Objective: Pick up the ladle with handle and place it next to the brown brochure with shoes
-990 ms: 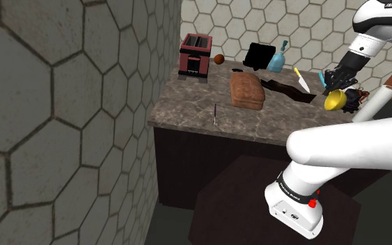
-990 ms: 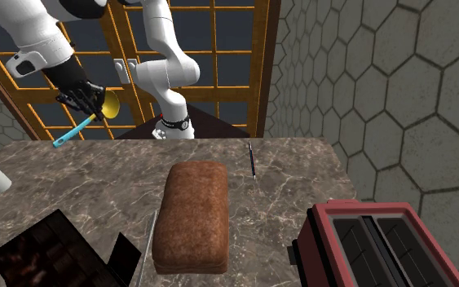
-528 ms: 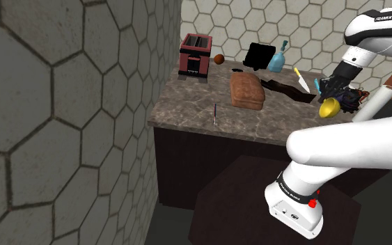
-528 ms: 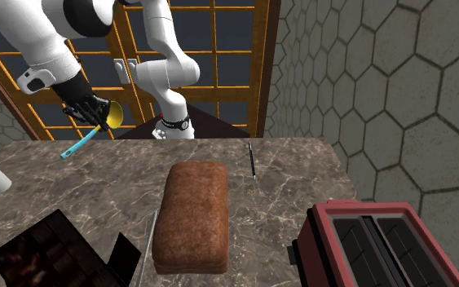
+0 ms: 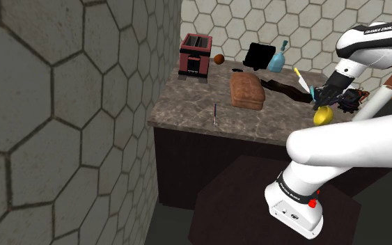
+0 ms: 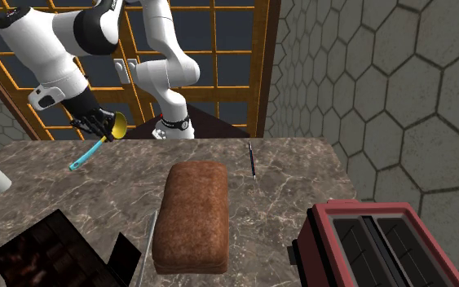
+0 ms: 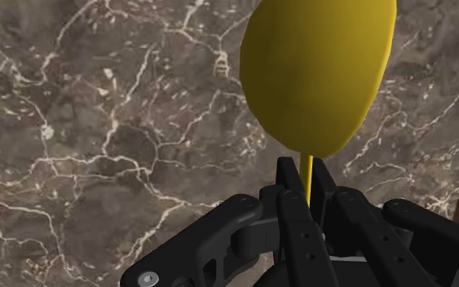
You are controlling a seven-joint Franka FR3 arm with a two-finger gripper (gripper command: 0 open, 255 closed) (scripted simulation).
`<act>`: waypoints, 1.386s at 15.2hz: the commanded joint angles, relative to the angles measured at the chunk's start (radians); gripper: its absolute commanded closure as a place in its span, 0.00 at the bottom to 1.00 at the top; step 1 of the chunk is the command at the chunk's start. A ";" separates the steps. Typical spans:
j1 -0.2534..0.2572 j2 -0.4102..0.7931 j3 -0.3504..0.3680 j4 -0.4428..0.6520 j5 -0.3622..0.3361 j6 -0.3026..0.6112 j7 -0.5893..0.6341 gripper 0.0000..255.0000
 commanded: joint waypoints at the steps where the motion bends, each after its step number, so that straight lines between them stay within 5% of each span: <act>1: -0.001 0.008 -0.010 -0.022 -0.005 0.030 -0.003 1.00; 15: 0.020 0.119 -0.098 -0.139 -0.022 0.255 -0.038 1.00; 21: 0.020 0.123 -0.100 -0.141 -0.022 0.262 -0.040 1.00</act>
